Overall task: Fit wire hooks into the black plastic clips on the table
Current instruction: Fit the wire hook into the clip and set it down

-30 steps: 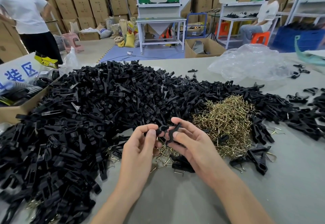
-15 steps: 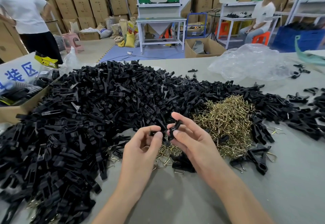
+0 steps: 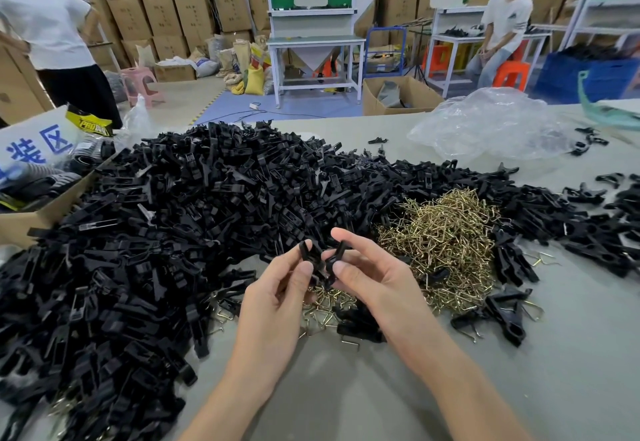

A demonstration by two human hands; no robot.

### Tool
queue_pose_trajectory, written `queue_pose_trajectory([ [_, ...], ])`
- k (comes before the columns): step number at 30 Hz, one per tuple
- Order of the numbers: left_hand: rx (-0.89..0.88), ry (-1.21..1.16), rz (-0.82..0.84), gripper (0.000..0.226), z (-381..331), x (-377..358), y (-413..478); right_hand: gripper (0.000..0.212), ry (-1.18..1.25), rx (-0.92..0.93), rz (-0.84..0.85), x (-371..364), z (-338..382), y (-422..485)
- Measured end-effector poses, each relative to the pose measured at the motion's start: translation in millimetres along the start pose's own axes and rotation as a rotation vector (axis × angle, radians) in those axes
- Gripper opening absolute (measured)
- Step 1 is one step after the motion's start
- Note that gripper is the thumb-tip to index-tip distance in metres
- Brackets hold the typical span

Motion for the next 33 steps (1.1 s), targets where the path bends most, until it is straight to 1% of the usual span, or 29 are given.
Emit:
queue_pose_trajectory([
  [3,-0.014,0.064,0.060,0.033,1,-4,0,0.041,-0.004,-0.003,-0.004,-1,1,0],
  [7,0.014,-0.002,0.019,0.034,3,-2,1,0.040,-0.014,0.002,-0.012,-1,0,1],
  [14,0.016,-0.098,-0.010,0.012,5,0,2,0.040,0.006,0.005,-0.003,1,-1,3],
  [21,0.025,-0.104,-0.036,0.012,7,2,1,0.035,-0.023,0.014,-0.011,2,-1,2],
  [24,-0.008,-0.024,0.024,0.018,4,-3,-1,0.025,0.028,0.020,-0.051,6,-1,2],
  [27,-0.116,0.149,0.072,0.037,0,-9,-4,0.018,0.094,0.025,-0.086,10,-1,3],
  [30,-0.220,0.249,0.037,0.042,-7,-10,-5,0.023,0.063,0.036,-0.095,11,-1,4],
  [32,-0.213,0.223,-0.010,0.042,-6,-7,-5,0.029,0.022,0.026,-0.073,9,-2,4],
  [33,-0.181,0.179,-0.020,0.039,-4,-6,-5,0.028,-0.012,0.026,-0.052,7,-2,3],
])
Point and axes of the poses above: each hand's wrist, its own y-axis towards the middle knuckle, its own x-axis out of the back of the hand, z = x × y, the point moved 7 cm from there along y, towards the middle knuckle, and after that the axes turned 4 degrees about -x, right-handed, at the moved point
